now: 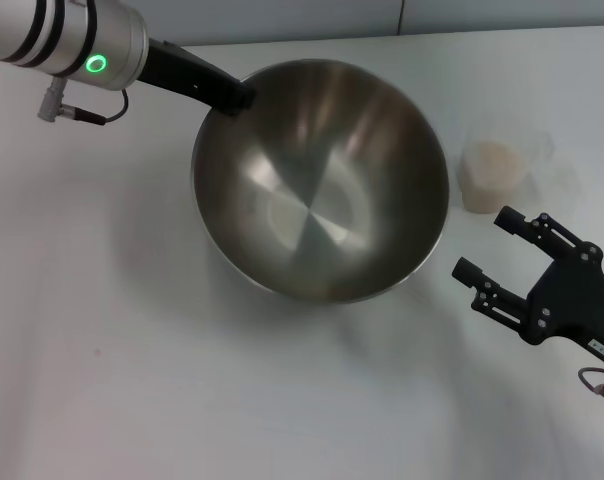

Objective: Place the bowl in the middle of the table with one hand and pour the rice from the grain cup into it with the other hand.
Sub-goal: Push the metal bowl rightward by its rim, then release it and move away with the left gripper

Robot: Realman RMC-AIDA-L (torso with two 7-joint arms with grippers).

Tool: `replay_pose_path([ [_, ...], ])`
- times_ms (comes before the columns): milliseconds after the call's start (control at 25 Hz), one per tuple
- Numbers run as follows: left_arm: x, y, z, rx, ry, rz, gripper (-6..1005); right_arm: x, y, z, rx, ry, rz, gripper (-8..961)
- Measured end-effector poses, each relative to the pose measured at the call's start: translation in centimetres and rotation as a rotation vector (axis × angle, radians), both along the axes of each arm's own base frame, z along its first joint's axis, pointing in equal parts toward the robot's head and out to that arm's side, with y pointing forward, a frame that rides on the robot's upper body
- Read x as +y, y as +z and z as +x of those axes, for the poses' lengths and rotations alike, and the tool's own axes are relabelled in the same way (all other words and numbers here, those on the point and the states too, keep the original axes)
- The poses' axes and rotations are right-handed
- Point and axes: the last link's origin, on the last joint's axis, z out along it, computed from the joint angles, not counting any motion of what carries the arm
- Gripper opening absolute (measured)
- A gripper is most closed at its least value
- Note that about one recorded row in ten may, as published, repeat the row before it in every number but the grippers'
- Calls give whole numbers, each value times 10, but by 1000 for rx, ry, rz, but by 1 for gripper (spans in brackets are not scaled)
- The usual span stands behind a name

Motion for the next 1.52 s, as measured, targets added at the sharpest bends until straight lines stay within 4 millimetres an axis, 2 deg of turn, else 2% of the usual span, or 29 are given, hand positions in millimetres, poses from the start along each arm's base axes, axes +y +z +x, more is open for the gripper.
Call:
replay_pose_path([
  [320, -1, 1, -3, -8, -5, 0, 41, 2, 0, -1, 1, 5, 1, 783],
  [600, -1, -7, -11, 2, -12, -9, 41, 2, -1, -2, 6, 7, 0, 783],
  [1160, 2, -9, -11, 17, -47, 11, 40, 2, 0, -2, 7, 8, 1, 782],
  [1520, 6, -19, -20, 45, -88, 65, 67, 4, -2, -3, 5, 7, -9, 782],
])
